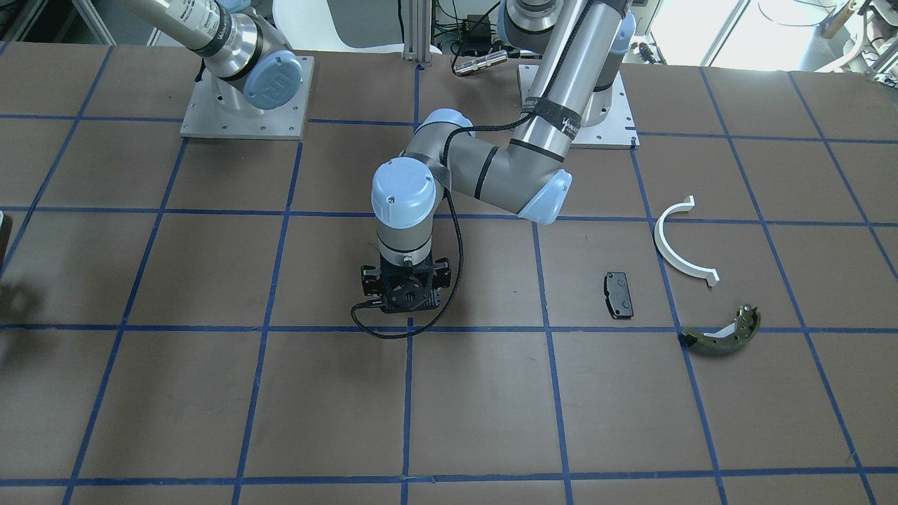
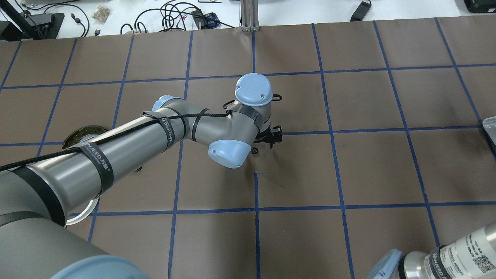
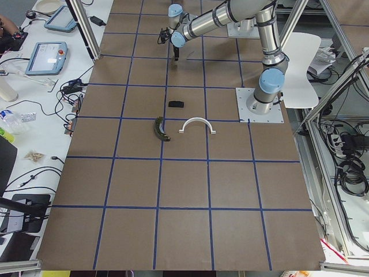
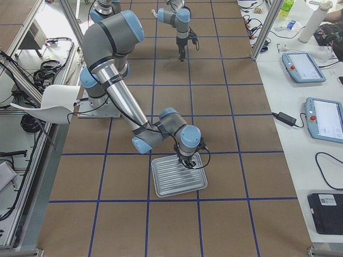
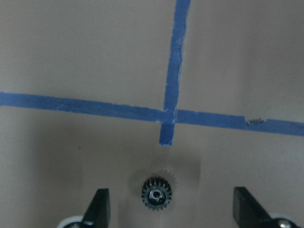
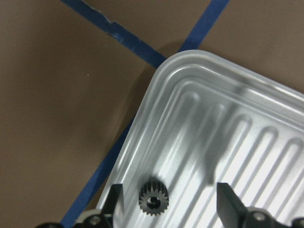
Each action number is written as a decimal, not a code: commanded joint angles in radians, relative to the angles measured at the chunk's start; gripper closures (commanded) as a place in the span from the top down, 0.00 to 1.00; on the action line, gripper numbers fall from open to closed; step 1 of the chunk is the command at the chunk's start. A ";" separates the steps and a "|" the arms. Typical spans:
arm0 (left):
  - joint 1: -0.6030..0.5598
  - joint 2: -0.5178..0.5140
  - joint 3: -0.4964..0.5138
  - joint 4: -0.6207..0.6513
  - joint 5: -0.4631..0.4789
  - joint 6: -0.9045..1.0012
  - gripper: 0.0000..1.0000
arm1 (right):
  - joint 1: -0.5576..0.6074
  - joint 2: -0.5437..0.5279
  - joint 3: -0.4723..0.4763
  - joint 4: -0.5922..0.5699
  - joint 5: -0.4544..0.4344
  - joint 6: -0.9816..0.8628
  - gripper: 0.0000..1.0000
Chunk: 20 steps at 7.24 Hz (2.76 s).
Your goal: Place bearing gear from tray to pile
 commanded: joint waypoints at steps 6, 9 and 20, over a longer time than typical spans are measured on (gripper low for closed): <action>0.000 0.001 -0.003 -0.005 0.001 0.003 0.07 | -0.002 0.009 0.001 0.008 -0.034 0.031 0.47; 0.026 0.068 0.004 -0.102 0.022 0.074 0.00 | -0.002 0.013 0.002 0.011 -0.051 0.076 0.37; 0.688 0.331 -0.314 -0.107 0.144 0.947 0.00 | 0.390 -0.200 0.076 0.202 -0.036 0.979 0.13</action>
